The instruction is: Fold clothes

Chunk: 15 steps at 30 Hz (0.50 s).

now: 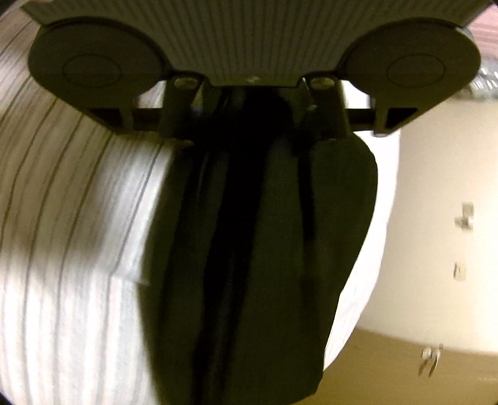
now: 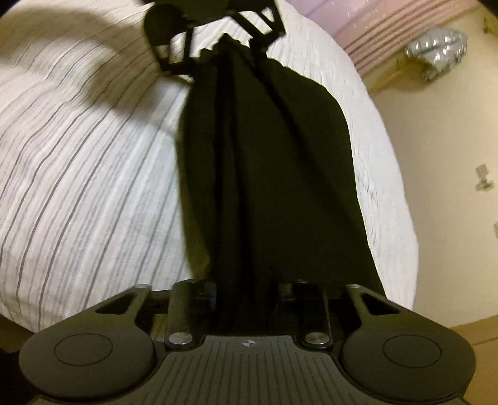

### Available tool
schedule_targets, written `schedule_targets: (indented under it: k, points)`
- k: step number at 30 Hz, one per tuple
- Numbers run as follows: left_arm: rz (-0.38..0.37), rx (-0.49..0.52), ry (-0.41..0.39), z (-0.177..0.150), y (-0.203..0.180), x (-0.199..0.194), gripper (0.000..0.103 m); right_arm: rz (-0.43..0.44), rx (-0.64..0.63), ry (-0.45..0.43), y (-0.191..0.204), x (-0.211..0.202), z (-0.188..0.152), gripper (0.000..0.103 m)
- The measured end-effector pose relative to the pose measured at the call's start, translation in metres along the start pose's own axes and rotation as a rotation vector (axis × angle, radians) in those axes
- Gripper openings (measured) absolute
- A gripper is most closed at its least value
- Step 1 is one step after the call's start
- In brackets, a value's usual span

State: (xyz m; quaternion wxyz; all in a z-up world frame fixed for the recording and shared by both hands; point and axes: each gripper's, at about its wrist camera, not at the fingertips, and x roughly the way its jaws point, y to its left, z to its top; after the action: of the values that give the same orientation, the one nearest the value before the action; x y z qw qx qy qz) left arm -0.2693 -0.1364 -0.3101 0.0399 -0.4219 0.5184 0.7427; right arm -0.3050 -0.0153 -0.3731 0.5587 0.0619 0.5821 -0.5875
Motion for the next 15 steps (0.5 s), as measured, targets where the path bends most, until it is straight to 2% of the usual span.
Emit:
schedule_targets:
  k: [1, 6, 8, 9, 11, 15]
  points:
    - [-0.007, -0.018, 0.002, 0.001, 0.004, -0.001, 0.038, -0.018, -0.016, -0.005, 0.007, 0.001, -0.001, 0.058]
    - [-0.049, -0.085, 0.026, 0.011, 0.026, -0.006, 0.032, -0.054, -0.092, -0.027, 0.020, 0.015, -0.012, 0.057]
    - [-0.069, -0.111, 0.042, 0.018, 0.037, -0.007, 0.028, -0.022, -0.088, -0.016, 0.004, 0.017, -0.013, 0.029]
    - [-0.079, -0.124, 0.049, 0.021, 0.042, -0.008, 0.027, -0.003, -0.083, -0.014, -0.006, 0.017, -0.014, 0.023]
    - [-0.098, -0.162, 0.067, 0.030, 0.055, -0.011, 0.025, 0.029, -0.069, -0.026, -0.027, 0.009, -0.014, 0.018]
    - [-0.132, -0.273, 0.101, 0.050, 0.097, -0.028, 0.023, 0.076, -0.045, -0.055, -0.093, -0.028, -0.010, 0.017]
